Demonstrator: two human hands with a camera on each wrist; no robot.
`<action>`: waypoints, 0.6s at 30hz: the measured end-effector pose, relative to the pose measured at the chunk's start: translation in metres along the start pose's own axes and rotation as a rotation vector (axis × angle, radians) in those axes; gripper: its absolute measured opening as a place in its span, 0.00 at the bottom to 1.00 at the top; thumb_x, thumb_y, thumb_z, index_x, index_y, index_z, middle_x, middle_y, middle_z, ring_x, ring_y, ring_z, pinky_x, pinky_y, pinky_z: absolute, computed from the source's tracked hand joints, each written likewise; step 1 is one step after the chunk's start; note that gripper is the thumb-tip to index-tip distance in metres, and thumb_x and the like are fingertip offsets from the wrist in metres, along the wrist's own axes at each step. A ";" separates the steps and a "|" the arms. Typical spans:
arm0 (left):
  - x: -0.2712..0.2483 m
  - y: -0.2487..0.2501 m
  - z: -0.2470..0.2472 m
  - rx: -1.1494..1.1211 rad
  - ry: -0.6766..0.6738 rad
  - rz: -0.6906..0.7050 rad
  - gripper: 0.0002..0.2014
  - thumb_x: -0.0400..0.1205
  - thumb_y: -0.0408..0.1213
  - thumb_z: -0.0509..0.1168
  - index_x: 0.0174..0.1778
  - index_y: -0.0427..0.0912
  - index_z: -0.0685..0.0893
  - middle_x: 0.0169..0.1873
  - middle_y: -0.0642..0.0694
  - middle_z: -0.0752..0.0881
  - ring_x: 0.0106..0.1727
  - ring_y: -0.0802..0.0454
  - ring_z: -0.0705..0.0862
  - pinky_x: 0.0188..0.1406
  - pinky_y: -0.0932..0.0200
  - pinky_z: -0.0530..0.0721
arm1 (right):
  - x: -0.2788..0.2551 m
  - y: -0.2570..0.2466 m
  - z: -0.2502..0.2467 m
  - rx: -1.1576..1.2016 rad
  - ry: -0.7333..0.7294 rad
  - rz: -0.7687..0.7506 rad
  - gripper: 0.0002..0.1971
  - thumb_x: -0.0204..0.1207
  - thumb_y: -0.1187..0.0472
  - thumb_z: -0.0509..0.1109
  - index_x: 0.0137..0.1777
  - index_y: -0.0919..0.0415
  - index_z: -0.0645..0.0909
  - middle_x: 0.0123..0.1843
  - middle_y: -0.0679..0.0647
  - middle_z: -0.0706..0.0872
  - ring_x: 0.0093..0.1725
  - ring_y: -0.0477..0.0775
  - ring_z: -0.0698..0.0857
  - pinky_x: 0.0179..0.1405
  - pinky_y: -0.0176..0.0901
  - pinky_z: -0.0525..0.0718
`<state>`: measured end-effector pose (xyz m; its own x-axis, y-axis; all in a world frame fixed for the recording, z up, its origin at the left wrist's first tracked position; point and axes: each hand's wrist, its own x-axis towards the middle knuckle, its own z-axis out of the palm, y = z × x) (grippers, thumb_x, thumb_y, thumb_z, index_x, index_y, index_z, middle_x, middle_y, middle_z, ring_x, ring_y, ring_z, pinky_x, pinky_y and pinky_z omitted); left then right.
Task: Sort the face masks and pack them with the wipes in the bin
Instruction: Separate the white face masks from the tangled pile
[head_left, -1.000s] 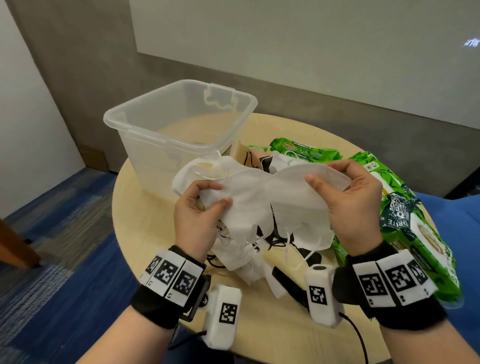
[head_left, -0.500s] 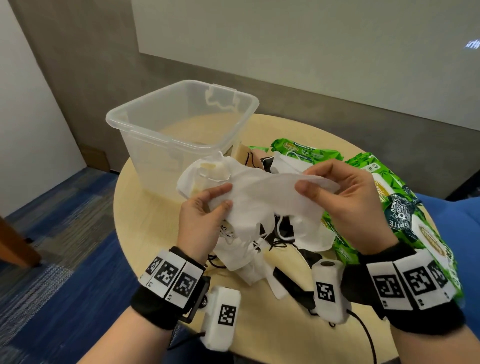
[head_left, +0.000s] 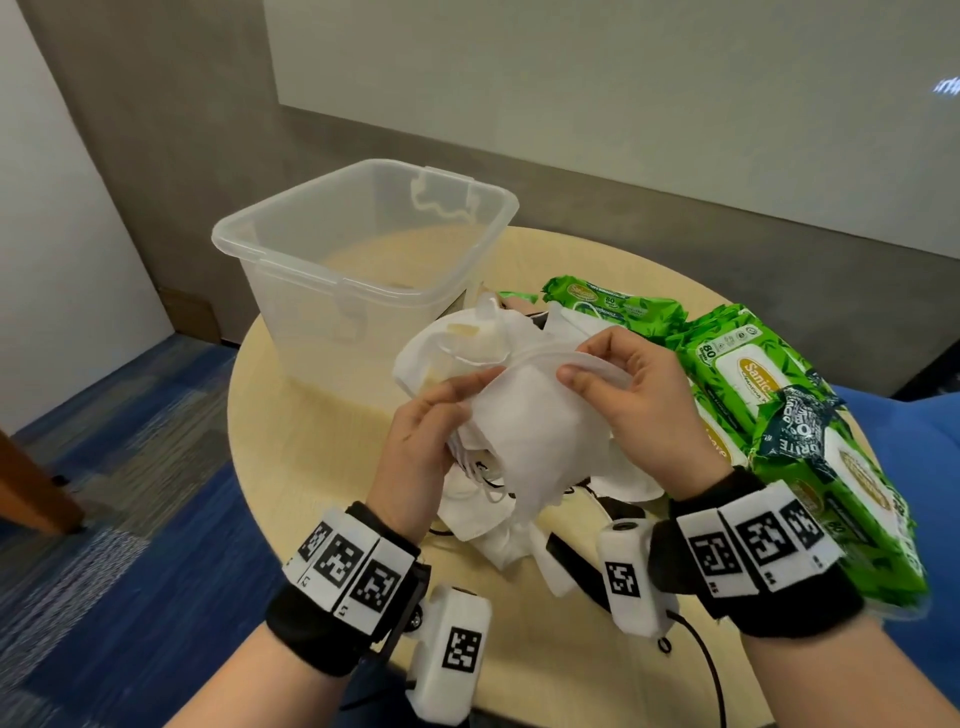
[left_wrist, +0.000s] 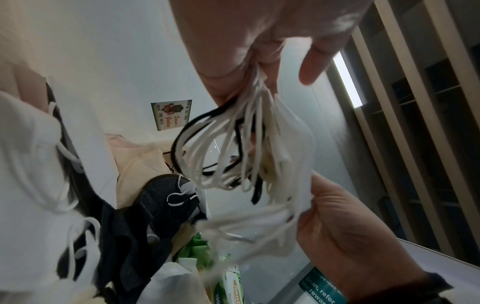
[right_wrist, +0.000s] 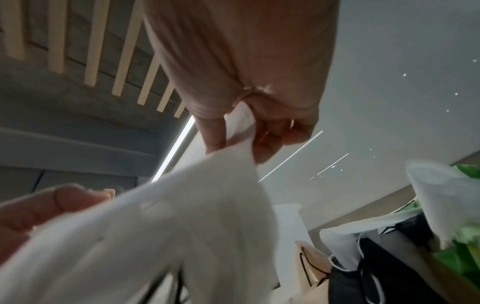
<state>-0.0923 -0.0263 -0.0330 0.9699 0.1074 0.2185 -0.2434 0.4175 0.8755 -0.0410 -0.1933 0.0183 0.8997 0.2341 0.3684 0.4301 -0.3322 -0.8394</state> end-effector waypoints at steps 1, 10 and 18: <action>-0.001 0.000 0.000 0.029 0.000 0.021 0.19 0.67 0.33 0.62 0.53 0.43 0.86 0.49 0.52 0.90 0.55 0.56 0.86 0.52 0.60 0.84 | 0.000 0.001 0.000 -0.024 0.024 -0.005 0.10 0.71 0.63 0.75 0.34 0.52 0.78 0.38 0.46 0.81 0.41 0.44 0.78 0.43 0.37 0.75; -0.002 -0.005 0.003 0.169 -0.005 0.121 0.19 0.68 0.25 0.70 0.54 0.44 0.83 0.50 0.62 0.88 0.55 0.64 0.85 0.48 0.69 0.82 | -0.005 0.006 -0.004 0.028 0.055 0.029 0.11 0.70 0.67 0.75 0.42 0.52 0.77 0.39 0.49 0.80 0.42 0.49 0.79 0.44 0.45 0.78; -0.002 -0.007 0.002 0.185 -0.038 0.090 0.19 0.73 0.20 0.69 0.56 0.44 0.82 0.51 0.61 0.87 0.56 0.61 0.85 0.49 0.64 0.84 | -0.007 -0.011 -0.006 -0.431 -0.010 -0.157 0.17 0.57 0.47 0.80 0.47 0.39 0.82 0.47 0.40 0.87 0.53 0.49 0.82 0.58 0.53 0.71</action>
<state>-0.0926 -0.0312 -0.0385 0.9444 0.1015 0.3127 -0.3282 0.2342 0.9151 -0.0516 -0.1974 0.0271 0.8213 0.3203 0.4721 0.5548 -0.6412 -0.5302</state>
